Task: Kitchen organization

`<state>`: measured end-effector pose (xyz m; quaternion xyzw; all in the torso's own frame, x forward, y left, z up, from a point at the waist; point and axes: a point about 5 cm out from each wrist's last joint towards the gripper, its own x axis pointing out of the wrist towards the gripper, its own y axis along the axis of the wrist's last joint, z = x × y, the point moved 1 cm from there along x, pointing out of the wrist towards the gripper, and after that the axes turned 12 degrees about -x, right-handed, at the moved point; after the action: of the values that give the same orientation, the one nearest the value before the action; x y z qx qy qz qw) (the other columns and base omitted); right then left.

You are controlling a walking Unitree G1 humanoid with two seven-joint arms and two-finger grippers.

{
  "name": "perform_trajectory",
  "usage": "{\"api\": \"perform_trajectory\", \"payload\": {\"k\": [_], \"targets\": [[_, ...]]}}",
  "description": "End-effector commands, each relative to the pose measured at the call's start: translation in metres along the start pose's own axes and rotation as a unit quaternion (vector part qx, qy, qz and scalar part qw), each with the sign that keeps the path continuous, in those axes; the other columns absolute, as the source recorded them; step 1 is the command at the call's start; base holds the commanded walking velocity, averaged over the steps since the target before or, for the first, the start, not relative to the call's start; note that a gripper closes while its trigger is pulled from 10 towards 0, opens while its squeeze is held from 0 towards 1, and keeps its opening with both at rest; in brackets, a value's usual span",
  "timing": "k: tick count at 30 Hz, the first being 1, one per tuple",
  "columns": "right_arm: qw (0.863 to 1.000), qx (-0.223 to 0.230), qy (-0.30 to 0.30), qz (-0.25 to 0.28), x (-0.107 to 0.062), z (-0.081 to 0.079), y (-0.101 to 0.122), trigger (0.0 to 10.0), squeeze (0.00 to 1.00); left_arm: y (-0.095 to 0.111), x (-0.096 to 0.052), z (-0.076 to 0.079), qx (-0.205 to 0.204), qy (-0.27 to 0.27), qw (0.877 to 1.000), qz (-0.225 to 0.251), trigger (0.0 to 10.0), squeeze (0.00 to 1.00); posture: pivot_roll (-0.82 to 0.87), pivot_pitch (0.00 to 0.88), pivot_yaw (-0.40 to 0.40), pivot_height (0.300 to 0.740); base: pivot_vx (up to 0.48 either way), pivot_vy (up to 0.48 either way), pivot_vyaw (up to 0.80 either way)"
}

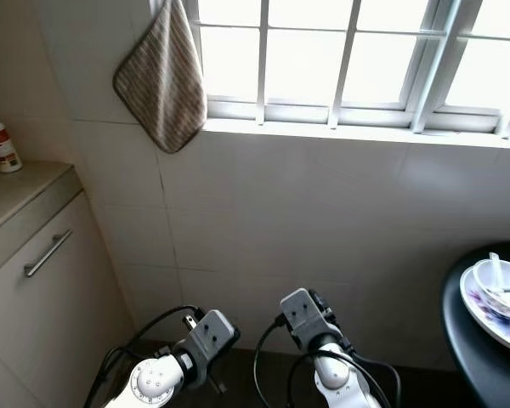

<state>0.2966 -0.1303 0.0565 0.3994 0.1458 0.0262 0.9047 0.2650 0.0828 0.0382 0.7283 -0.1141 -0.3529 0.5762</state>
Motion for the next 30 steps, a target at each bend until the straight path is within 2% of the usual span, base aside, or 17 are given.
{"api": "perform_trajectory", "payload": {"k": [1, 4, 6, 20, 24, 30], "targets": [[1.000, -0.007, -0.006, 0.026, 0.004, 0.003, 0.011, 10.0, 0.00, -0.001, 0.001, -0.005, 0.001, 0.008, 1.000, -0.005, 10.0, 0.00, 0.03, 0.000, -0.040, 0.740, 0.000, 0.000, -0.72], [0.998, -0.028, -0.012, 0.045, 0.008, 0.007, 0.020, 10.0, 0.00, -0.001, 0.002, -0.006, -0.005, 0.015, 1.000, -0.004, 10.0, 0.00, 0.04, 0.000, -0.041, 0.740, 0.000, 0.000, -0.18], [0.998, -0.018, -0.015, 0.055, 0.010, 0.008, 0.025, 10.0, 0.00, -0.001, 0.002, -0.006, -0.006, 0.016, 1.000, -0.002, 10.0, 0.00, 0.04, 0.000, -0.042, 0.740, 0.000, -0.266, 0.00], [0.996, -0.018, -0.006, 0.085, 0.010, 0.001, 0.037, 10.0, 0.00, 0.000, 0.003, -0.006, -0.019, 0.024, 1.000, 0.005, 10.0, 0.00, 0.04, 0.000, -0.051, 0.740, 0.000, -0.445, 0.00], [0.996, -0.012, -0.027, 0.089, 0.012, 0.008, 0.039, 10.0, 0.00, 0.001, 0.003, -0.008, -0.042, 0.030, 0.999, 0.015, 10.0, 0.00, 0.04, 0.000, -0.052, 0.740, 0.000, 0.000, 0.00], [0.994, -0.006, -0.050, 0.092, 0.013, 0.015, 0.041, 10.0, 0.00, 0.002, 0.003, -0.009, -0.049, 0.032, 0.998, 0.020, 10.0, 0.00, 0.04, 0.000, -0.053, 0.740, 0.000, 0.000, 0.00]]}}
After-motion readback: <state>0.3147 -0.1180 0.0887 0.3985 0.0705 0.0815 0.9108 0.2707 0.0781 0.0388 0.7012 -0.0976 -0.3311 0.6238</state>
